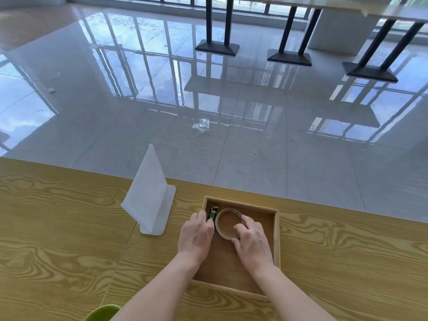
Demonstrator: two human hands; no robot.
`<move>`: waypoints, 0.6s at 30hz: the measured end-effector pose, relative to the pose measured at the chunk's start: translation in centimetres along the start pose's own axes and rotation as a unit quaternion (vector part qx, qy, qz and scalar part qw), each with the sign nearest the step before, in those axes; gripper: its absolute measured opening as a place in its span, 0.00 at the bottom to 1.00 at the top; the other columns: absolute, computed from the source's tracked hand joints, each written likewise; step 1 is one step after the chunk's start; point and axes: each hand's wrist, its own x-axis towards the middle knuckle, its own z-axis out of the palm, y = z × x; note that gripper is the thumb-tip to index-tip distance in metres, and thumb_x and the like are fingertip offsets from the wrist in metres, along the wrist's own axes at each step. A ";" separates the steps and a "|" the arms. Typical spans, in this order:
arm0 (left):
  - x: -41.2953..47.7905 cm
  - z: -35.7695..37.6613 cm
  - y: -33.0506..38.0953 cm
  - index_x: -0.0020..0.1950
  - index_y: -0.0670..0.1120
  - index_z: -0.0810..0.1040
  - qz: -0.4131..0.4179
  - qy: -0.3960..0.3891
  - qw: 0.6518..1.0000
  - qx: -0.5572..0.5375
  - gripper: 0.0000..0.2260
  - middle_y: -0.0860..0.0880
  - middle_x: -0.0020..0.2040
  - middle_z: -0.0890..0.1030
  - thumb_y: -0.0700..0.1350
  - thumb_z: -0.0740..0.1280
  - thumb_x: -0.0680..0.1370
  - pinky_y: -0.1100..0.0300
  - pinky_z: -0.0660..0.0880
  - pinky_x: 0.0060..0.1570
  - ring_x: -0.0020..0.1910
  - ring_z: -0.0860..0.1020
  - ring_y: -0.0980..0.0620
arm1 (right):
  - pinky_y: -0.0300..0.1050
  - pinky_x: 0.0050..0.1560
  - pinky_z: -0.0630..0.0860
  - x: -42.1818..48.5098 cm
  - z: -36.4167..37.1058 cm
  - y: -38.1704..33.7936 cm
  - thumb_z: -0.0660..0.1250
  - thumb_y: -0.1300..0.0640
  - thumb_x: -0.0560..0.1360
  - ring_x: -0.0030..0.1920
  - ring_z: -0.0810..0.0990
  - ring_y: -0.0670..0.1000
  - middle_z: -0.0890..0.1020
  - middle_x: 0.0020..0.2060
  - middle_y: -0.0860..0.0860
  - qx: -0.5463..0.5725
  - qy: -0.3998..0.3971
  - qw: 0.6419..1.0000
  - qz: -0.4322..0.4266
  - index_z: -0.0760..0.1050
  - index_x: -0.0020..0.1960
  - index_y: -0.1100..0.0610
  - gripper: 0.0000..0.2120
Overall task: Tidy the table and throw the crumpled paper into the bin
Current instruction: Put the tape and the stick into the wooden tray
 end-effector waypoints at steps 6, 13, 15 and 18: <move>0.2 0.3 -0.1 0.53 0.46 0.77 -0.019 -0.022 0.999 -0.033 0.05 0.48 0.47 0.78 0.41 0.62 0.81 0.59 0.70 0.36 0.43 0.78 0.48 | 0.42 0.67 0.70 0.5 0.3 -0.3 0.68 0.56 0.77 0.67 0.68 0.51 0.68 0.73 0.51 -0.005 0.012 1.000 0.009 0.77 0.60 0.53 0.12; -0.2 0.7 -0.5 0.59 0.48 0.75 -0.027 0.003 0.998 -0.065 0.08 0.49 0.49 0.77 0.45 0.62 0.81 0.59 0.72 0.37 0.44 0.79 0.49 | 0.41 0.70 0.64 0.3 0.3 -0.2 0.71 0.55 0.75 0.68 0.67 0.51 0.66 0.75 0.51 0.002 0.000 1.000 -0.006 0.74 0.66 0.52 0.20; -0.8 0.6 -0.6 0.63 0.49 0.74 -0.041 0.017 0.993 -0.110 0.12 0.50 0.51 0.77 0.49 0.64 0.80 0.59 0.75 0.40 0.47 0.79 0.50 | 0.42 0.70 0.65 -0.3 -0.2 0.2 0.72 0.56 0.74 0.69 0.68 0.51 0.66 0.74 0.49 0.018 -0.001 1.000 -0.016 0.73 0.68 0.53 0.23; -2.4 0.3 -1.0 0.65 0.50 0.73 -0.079 0.037 0.981 -0.173 0.16 0.51 0.53 0.76 0.50 0.66 0.78 0.61 0.75 0.40 0.49 0.78 0.52 | 0.41 0.67 0.67 -1.6 -1.6 1.3 0.74 0.58 0.72 0.66 0.72 0.50 0.74 0.68 0.50 0.034 0.035 0.999 -0.014 0.76 0.66 0.54 0.23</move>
